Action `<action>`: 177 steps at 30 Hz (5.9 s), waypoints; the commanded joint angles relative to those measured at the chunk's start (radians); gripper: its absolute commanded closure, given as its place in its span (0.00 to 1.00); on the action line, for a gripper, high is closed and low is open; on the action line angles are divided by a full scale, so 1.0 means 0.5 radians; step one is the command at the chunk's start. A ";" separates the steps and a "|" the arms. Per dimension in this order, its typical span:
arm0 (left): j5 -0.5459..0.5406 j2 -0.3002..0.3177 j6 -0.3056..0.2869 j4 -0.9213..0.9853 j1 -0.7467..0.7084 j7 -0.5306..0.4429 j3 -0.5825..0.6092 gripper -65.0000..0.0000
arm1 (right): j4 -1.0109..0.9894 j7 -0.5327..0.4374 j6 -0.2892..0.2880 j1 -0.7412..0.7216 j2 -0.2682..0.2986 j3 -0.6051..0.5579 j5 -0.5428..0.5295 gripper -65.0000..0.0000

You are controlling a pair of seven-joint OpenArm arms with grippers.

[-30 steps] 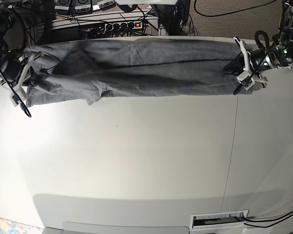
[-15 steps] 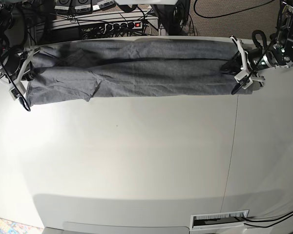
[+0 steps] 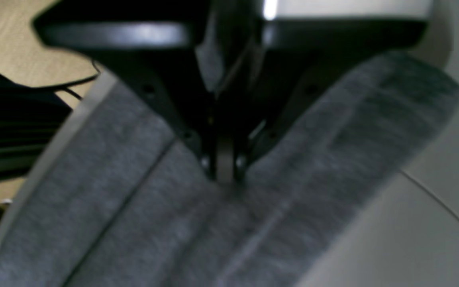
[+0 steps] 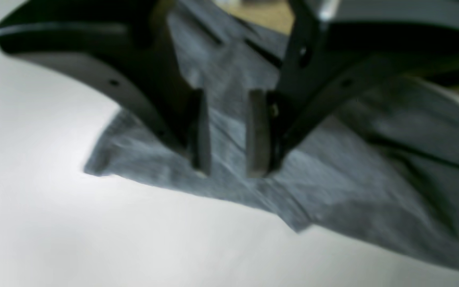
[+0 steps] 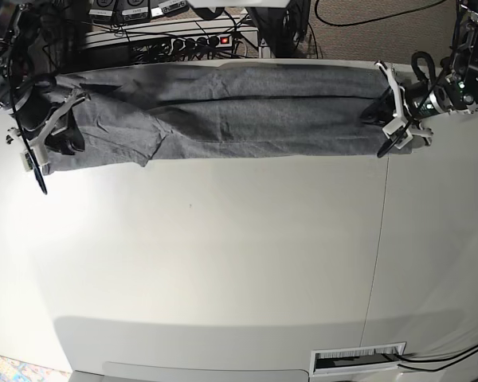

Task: Fold the T-shirt properly
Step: 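Release the left gripper and regrasp the shirt end, then drag the shirt end with the left gripper toward the right gripper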

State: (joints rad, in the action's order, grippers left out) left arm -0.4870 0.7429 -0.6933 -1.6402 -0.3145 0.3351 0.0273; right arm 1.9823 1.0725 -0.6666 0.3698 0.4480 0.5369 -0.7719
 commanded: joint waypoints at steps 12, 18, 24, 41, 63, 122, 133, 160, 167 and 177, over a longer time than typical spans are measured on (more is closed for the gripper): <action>-0.195 0.078 -0.010 -0.024 0.031 0.061 -0.232 0.68 | 0.025 -0.430 0.010 -0.014 -0.021 -0.906 0.880 0.99; -0.595 0.077 0.104 -0.024 0.031 0.625 -0.542 0.66 | 0.024 -0.484 0.013 -0.066 -0.021 -0.966 1.198 0.99; -0.905 0.078 0.248 -0.024 0.031 1.065 -0.669 0.64 | 0.024 -0.483 0.016 -0.125 -0.021 -0.966 1.249 0.99; -1.141 0.077 0.326 0.089 0.031 1.421 -0.682 0.54 | 0.024 -0.453 0.016 -0.125 -0.021 -0.966 1.256 0.99; -1.669 -0.099 0.179 0.433 0.037 1.502 -0.674 0.54 | 0.024 -0.420 0.016 -0.125 -0.021 -0.966 1.255 0.99; -1.836 -1.231 -0.010 -0.055 0.159 1.445 -0.146 1.00 | 0.024 -0.425 0.016 -0.142 -0.021 -0.966 1.285 0.99; -1.476 -1.230 -0.010 -0.054 0.165 1.272 -0.020 0.77 | 0.024 -0.427 0.016 -0.143 -0.021 -0.966 1.284 0.99; -1.344 -1.119 -0.010 -0.188 0.292 1.393 -0.078 0.83 | 0.024 -0.436 0.017 -0.147 -0.021 -0.966 1.354 0.99; -0.660 -1.127 -0.010 -0.184 0.284 0.918 -0.059 0.87 | 0.024 -0.439 0.017 -0.147 -0.021 -0.966 1.353 0.99; -0.316 -1.126 -0.010 -0.183 0.201 0.696 0.304 0.98 | 0.024 -0.440 0.018 -0.147 -0.021 -0.966 1.353 0.99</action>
State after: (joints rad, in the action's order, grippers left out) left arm -0.6231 0.1810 -0.6865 -1.7145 -0.2211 0.7113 0.1825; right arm 1.9804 0.8738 -0.6628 0.3069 0.4236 0.0483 -0.0937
